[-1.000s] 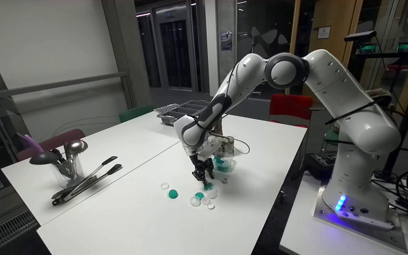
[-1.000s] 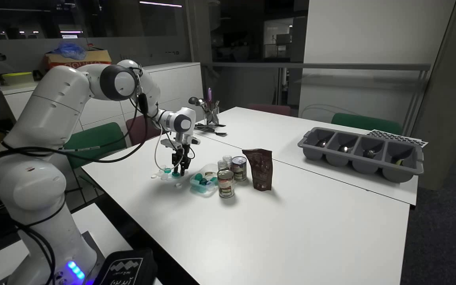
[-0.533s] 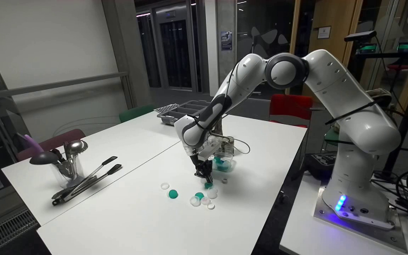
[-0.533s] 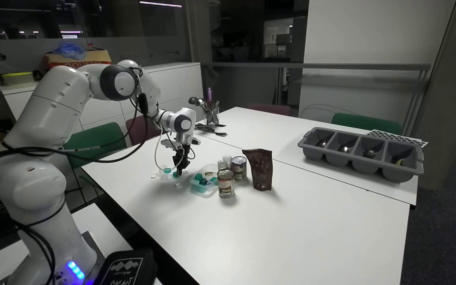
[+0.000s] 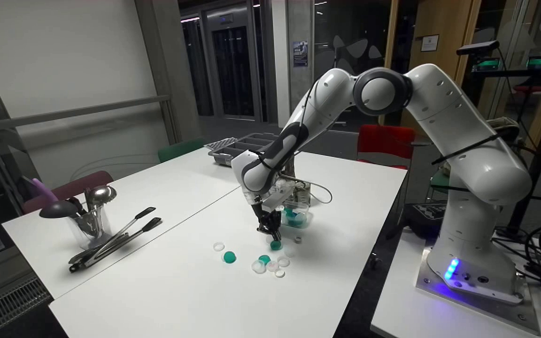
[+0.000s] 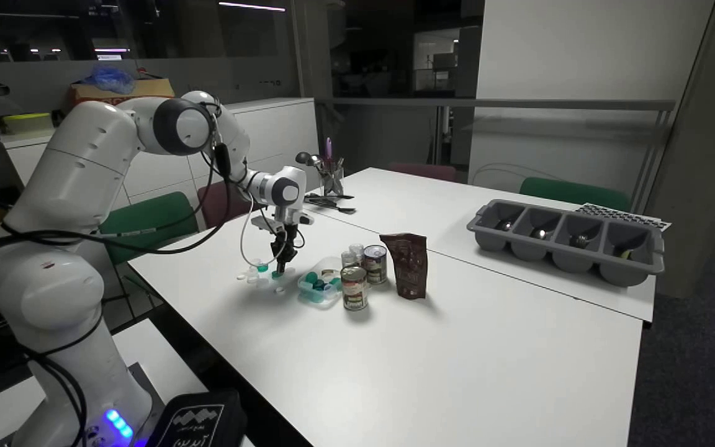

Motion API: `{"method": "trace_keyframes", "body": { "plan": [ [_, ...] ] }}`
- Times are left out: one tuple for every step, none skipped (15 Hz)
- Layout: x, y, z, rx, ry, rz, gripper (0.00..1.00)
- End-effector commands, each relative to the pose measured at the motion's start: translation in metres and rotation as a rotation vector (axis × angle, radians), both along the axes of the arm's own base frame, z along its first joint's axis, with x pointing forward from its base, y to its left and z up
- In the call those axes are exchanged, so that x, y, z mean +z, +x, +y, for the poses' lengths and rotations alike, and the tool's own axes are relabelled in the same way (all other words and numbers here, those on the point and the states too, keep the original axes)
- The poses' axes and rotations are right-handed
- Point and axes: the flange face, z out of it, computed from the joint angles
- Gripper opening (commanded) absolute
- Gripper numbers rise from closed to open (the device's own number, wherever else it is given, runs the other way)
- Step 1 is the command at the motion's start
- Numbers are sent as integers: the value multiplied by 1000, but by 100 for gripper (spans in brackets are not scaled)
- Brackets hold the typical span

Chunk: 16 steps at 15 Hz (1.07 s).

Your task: Put one green cap in the bowl

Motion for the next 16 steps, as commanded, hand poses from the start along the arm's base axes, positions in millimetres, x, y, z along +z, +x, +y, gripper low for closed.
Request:
{"method": "trace_keyframes", "body": {
  "plan": [
    [21,-13,-4,-28,-11,-33,0],
    [24,-15,-3,-31,-14,-37,0],
    [27,-17,-3,-35,-17,-41,0],
    [30,-20,-2,-40,-20,-46,0],
    [33,-22,-2,-46,-22,-50,0],
    [36,-24,-2,-53,-24,-55,0],
    [39,-27,-3,-63,-24,-61,0],
    [44,-32,-5,-74,-23,-72,0],
    [50,-37,-6,-88,-24,-83,0],
    [59,-45,-7,-106,-28,-106,0],
    [66,-52,-8,-125,-31,-128,0],
    [74,-61,-10,-146,-33,-151,0],
    [85,-69,-14,-176,-33,-175,0],
    [94,-77,-18,-203,-32,-197,0],
    [103,-85,-25,-238,-27,-218,0],
    [112,-93,-33,-282,-20,-235,0]
  ]
}}
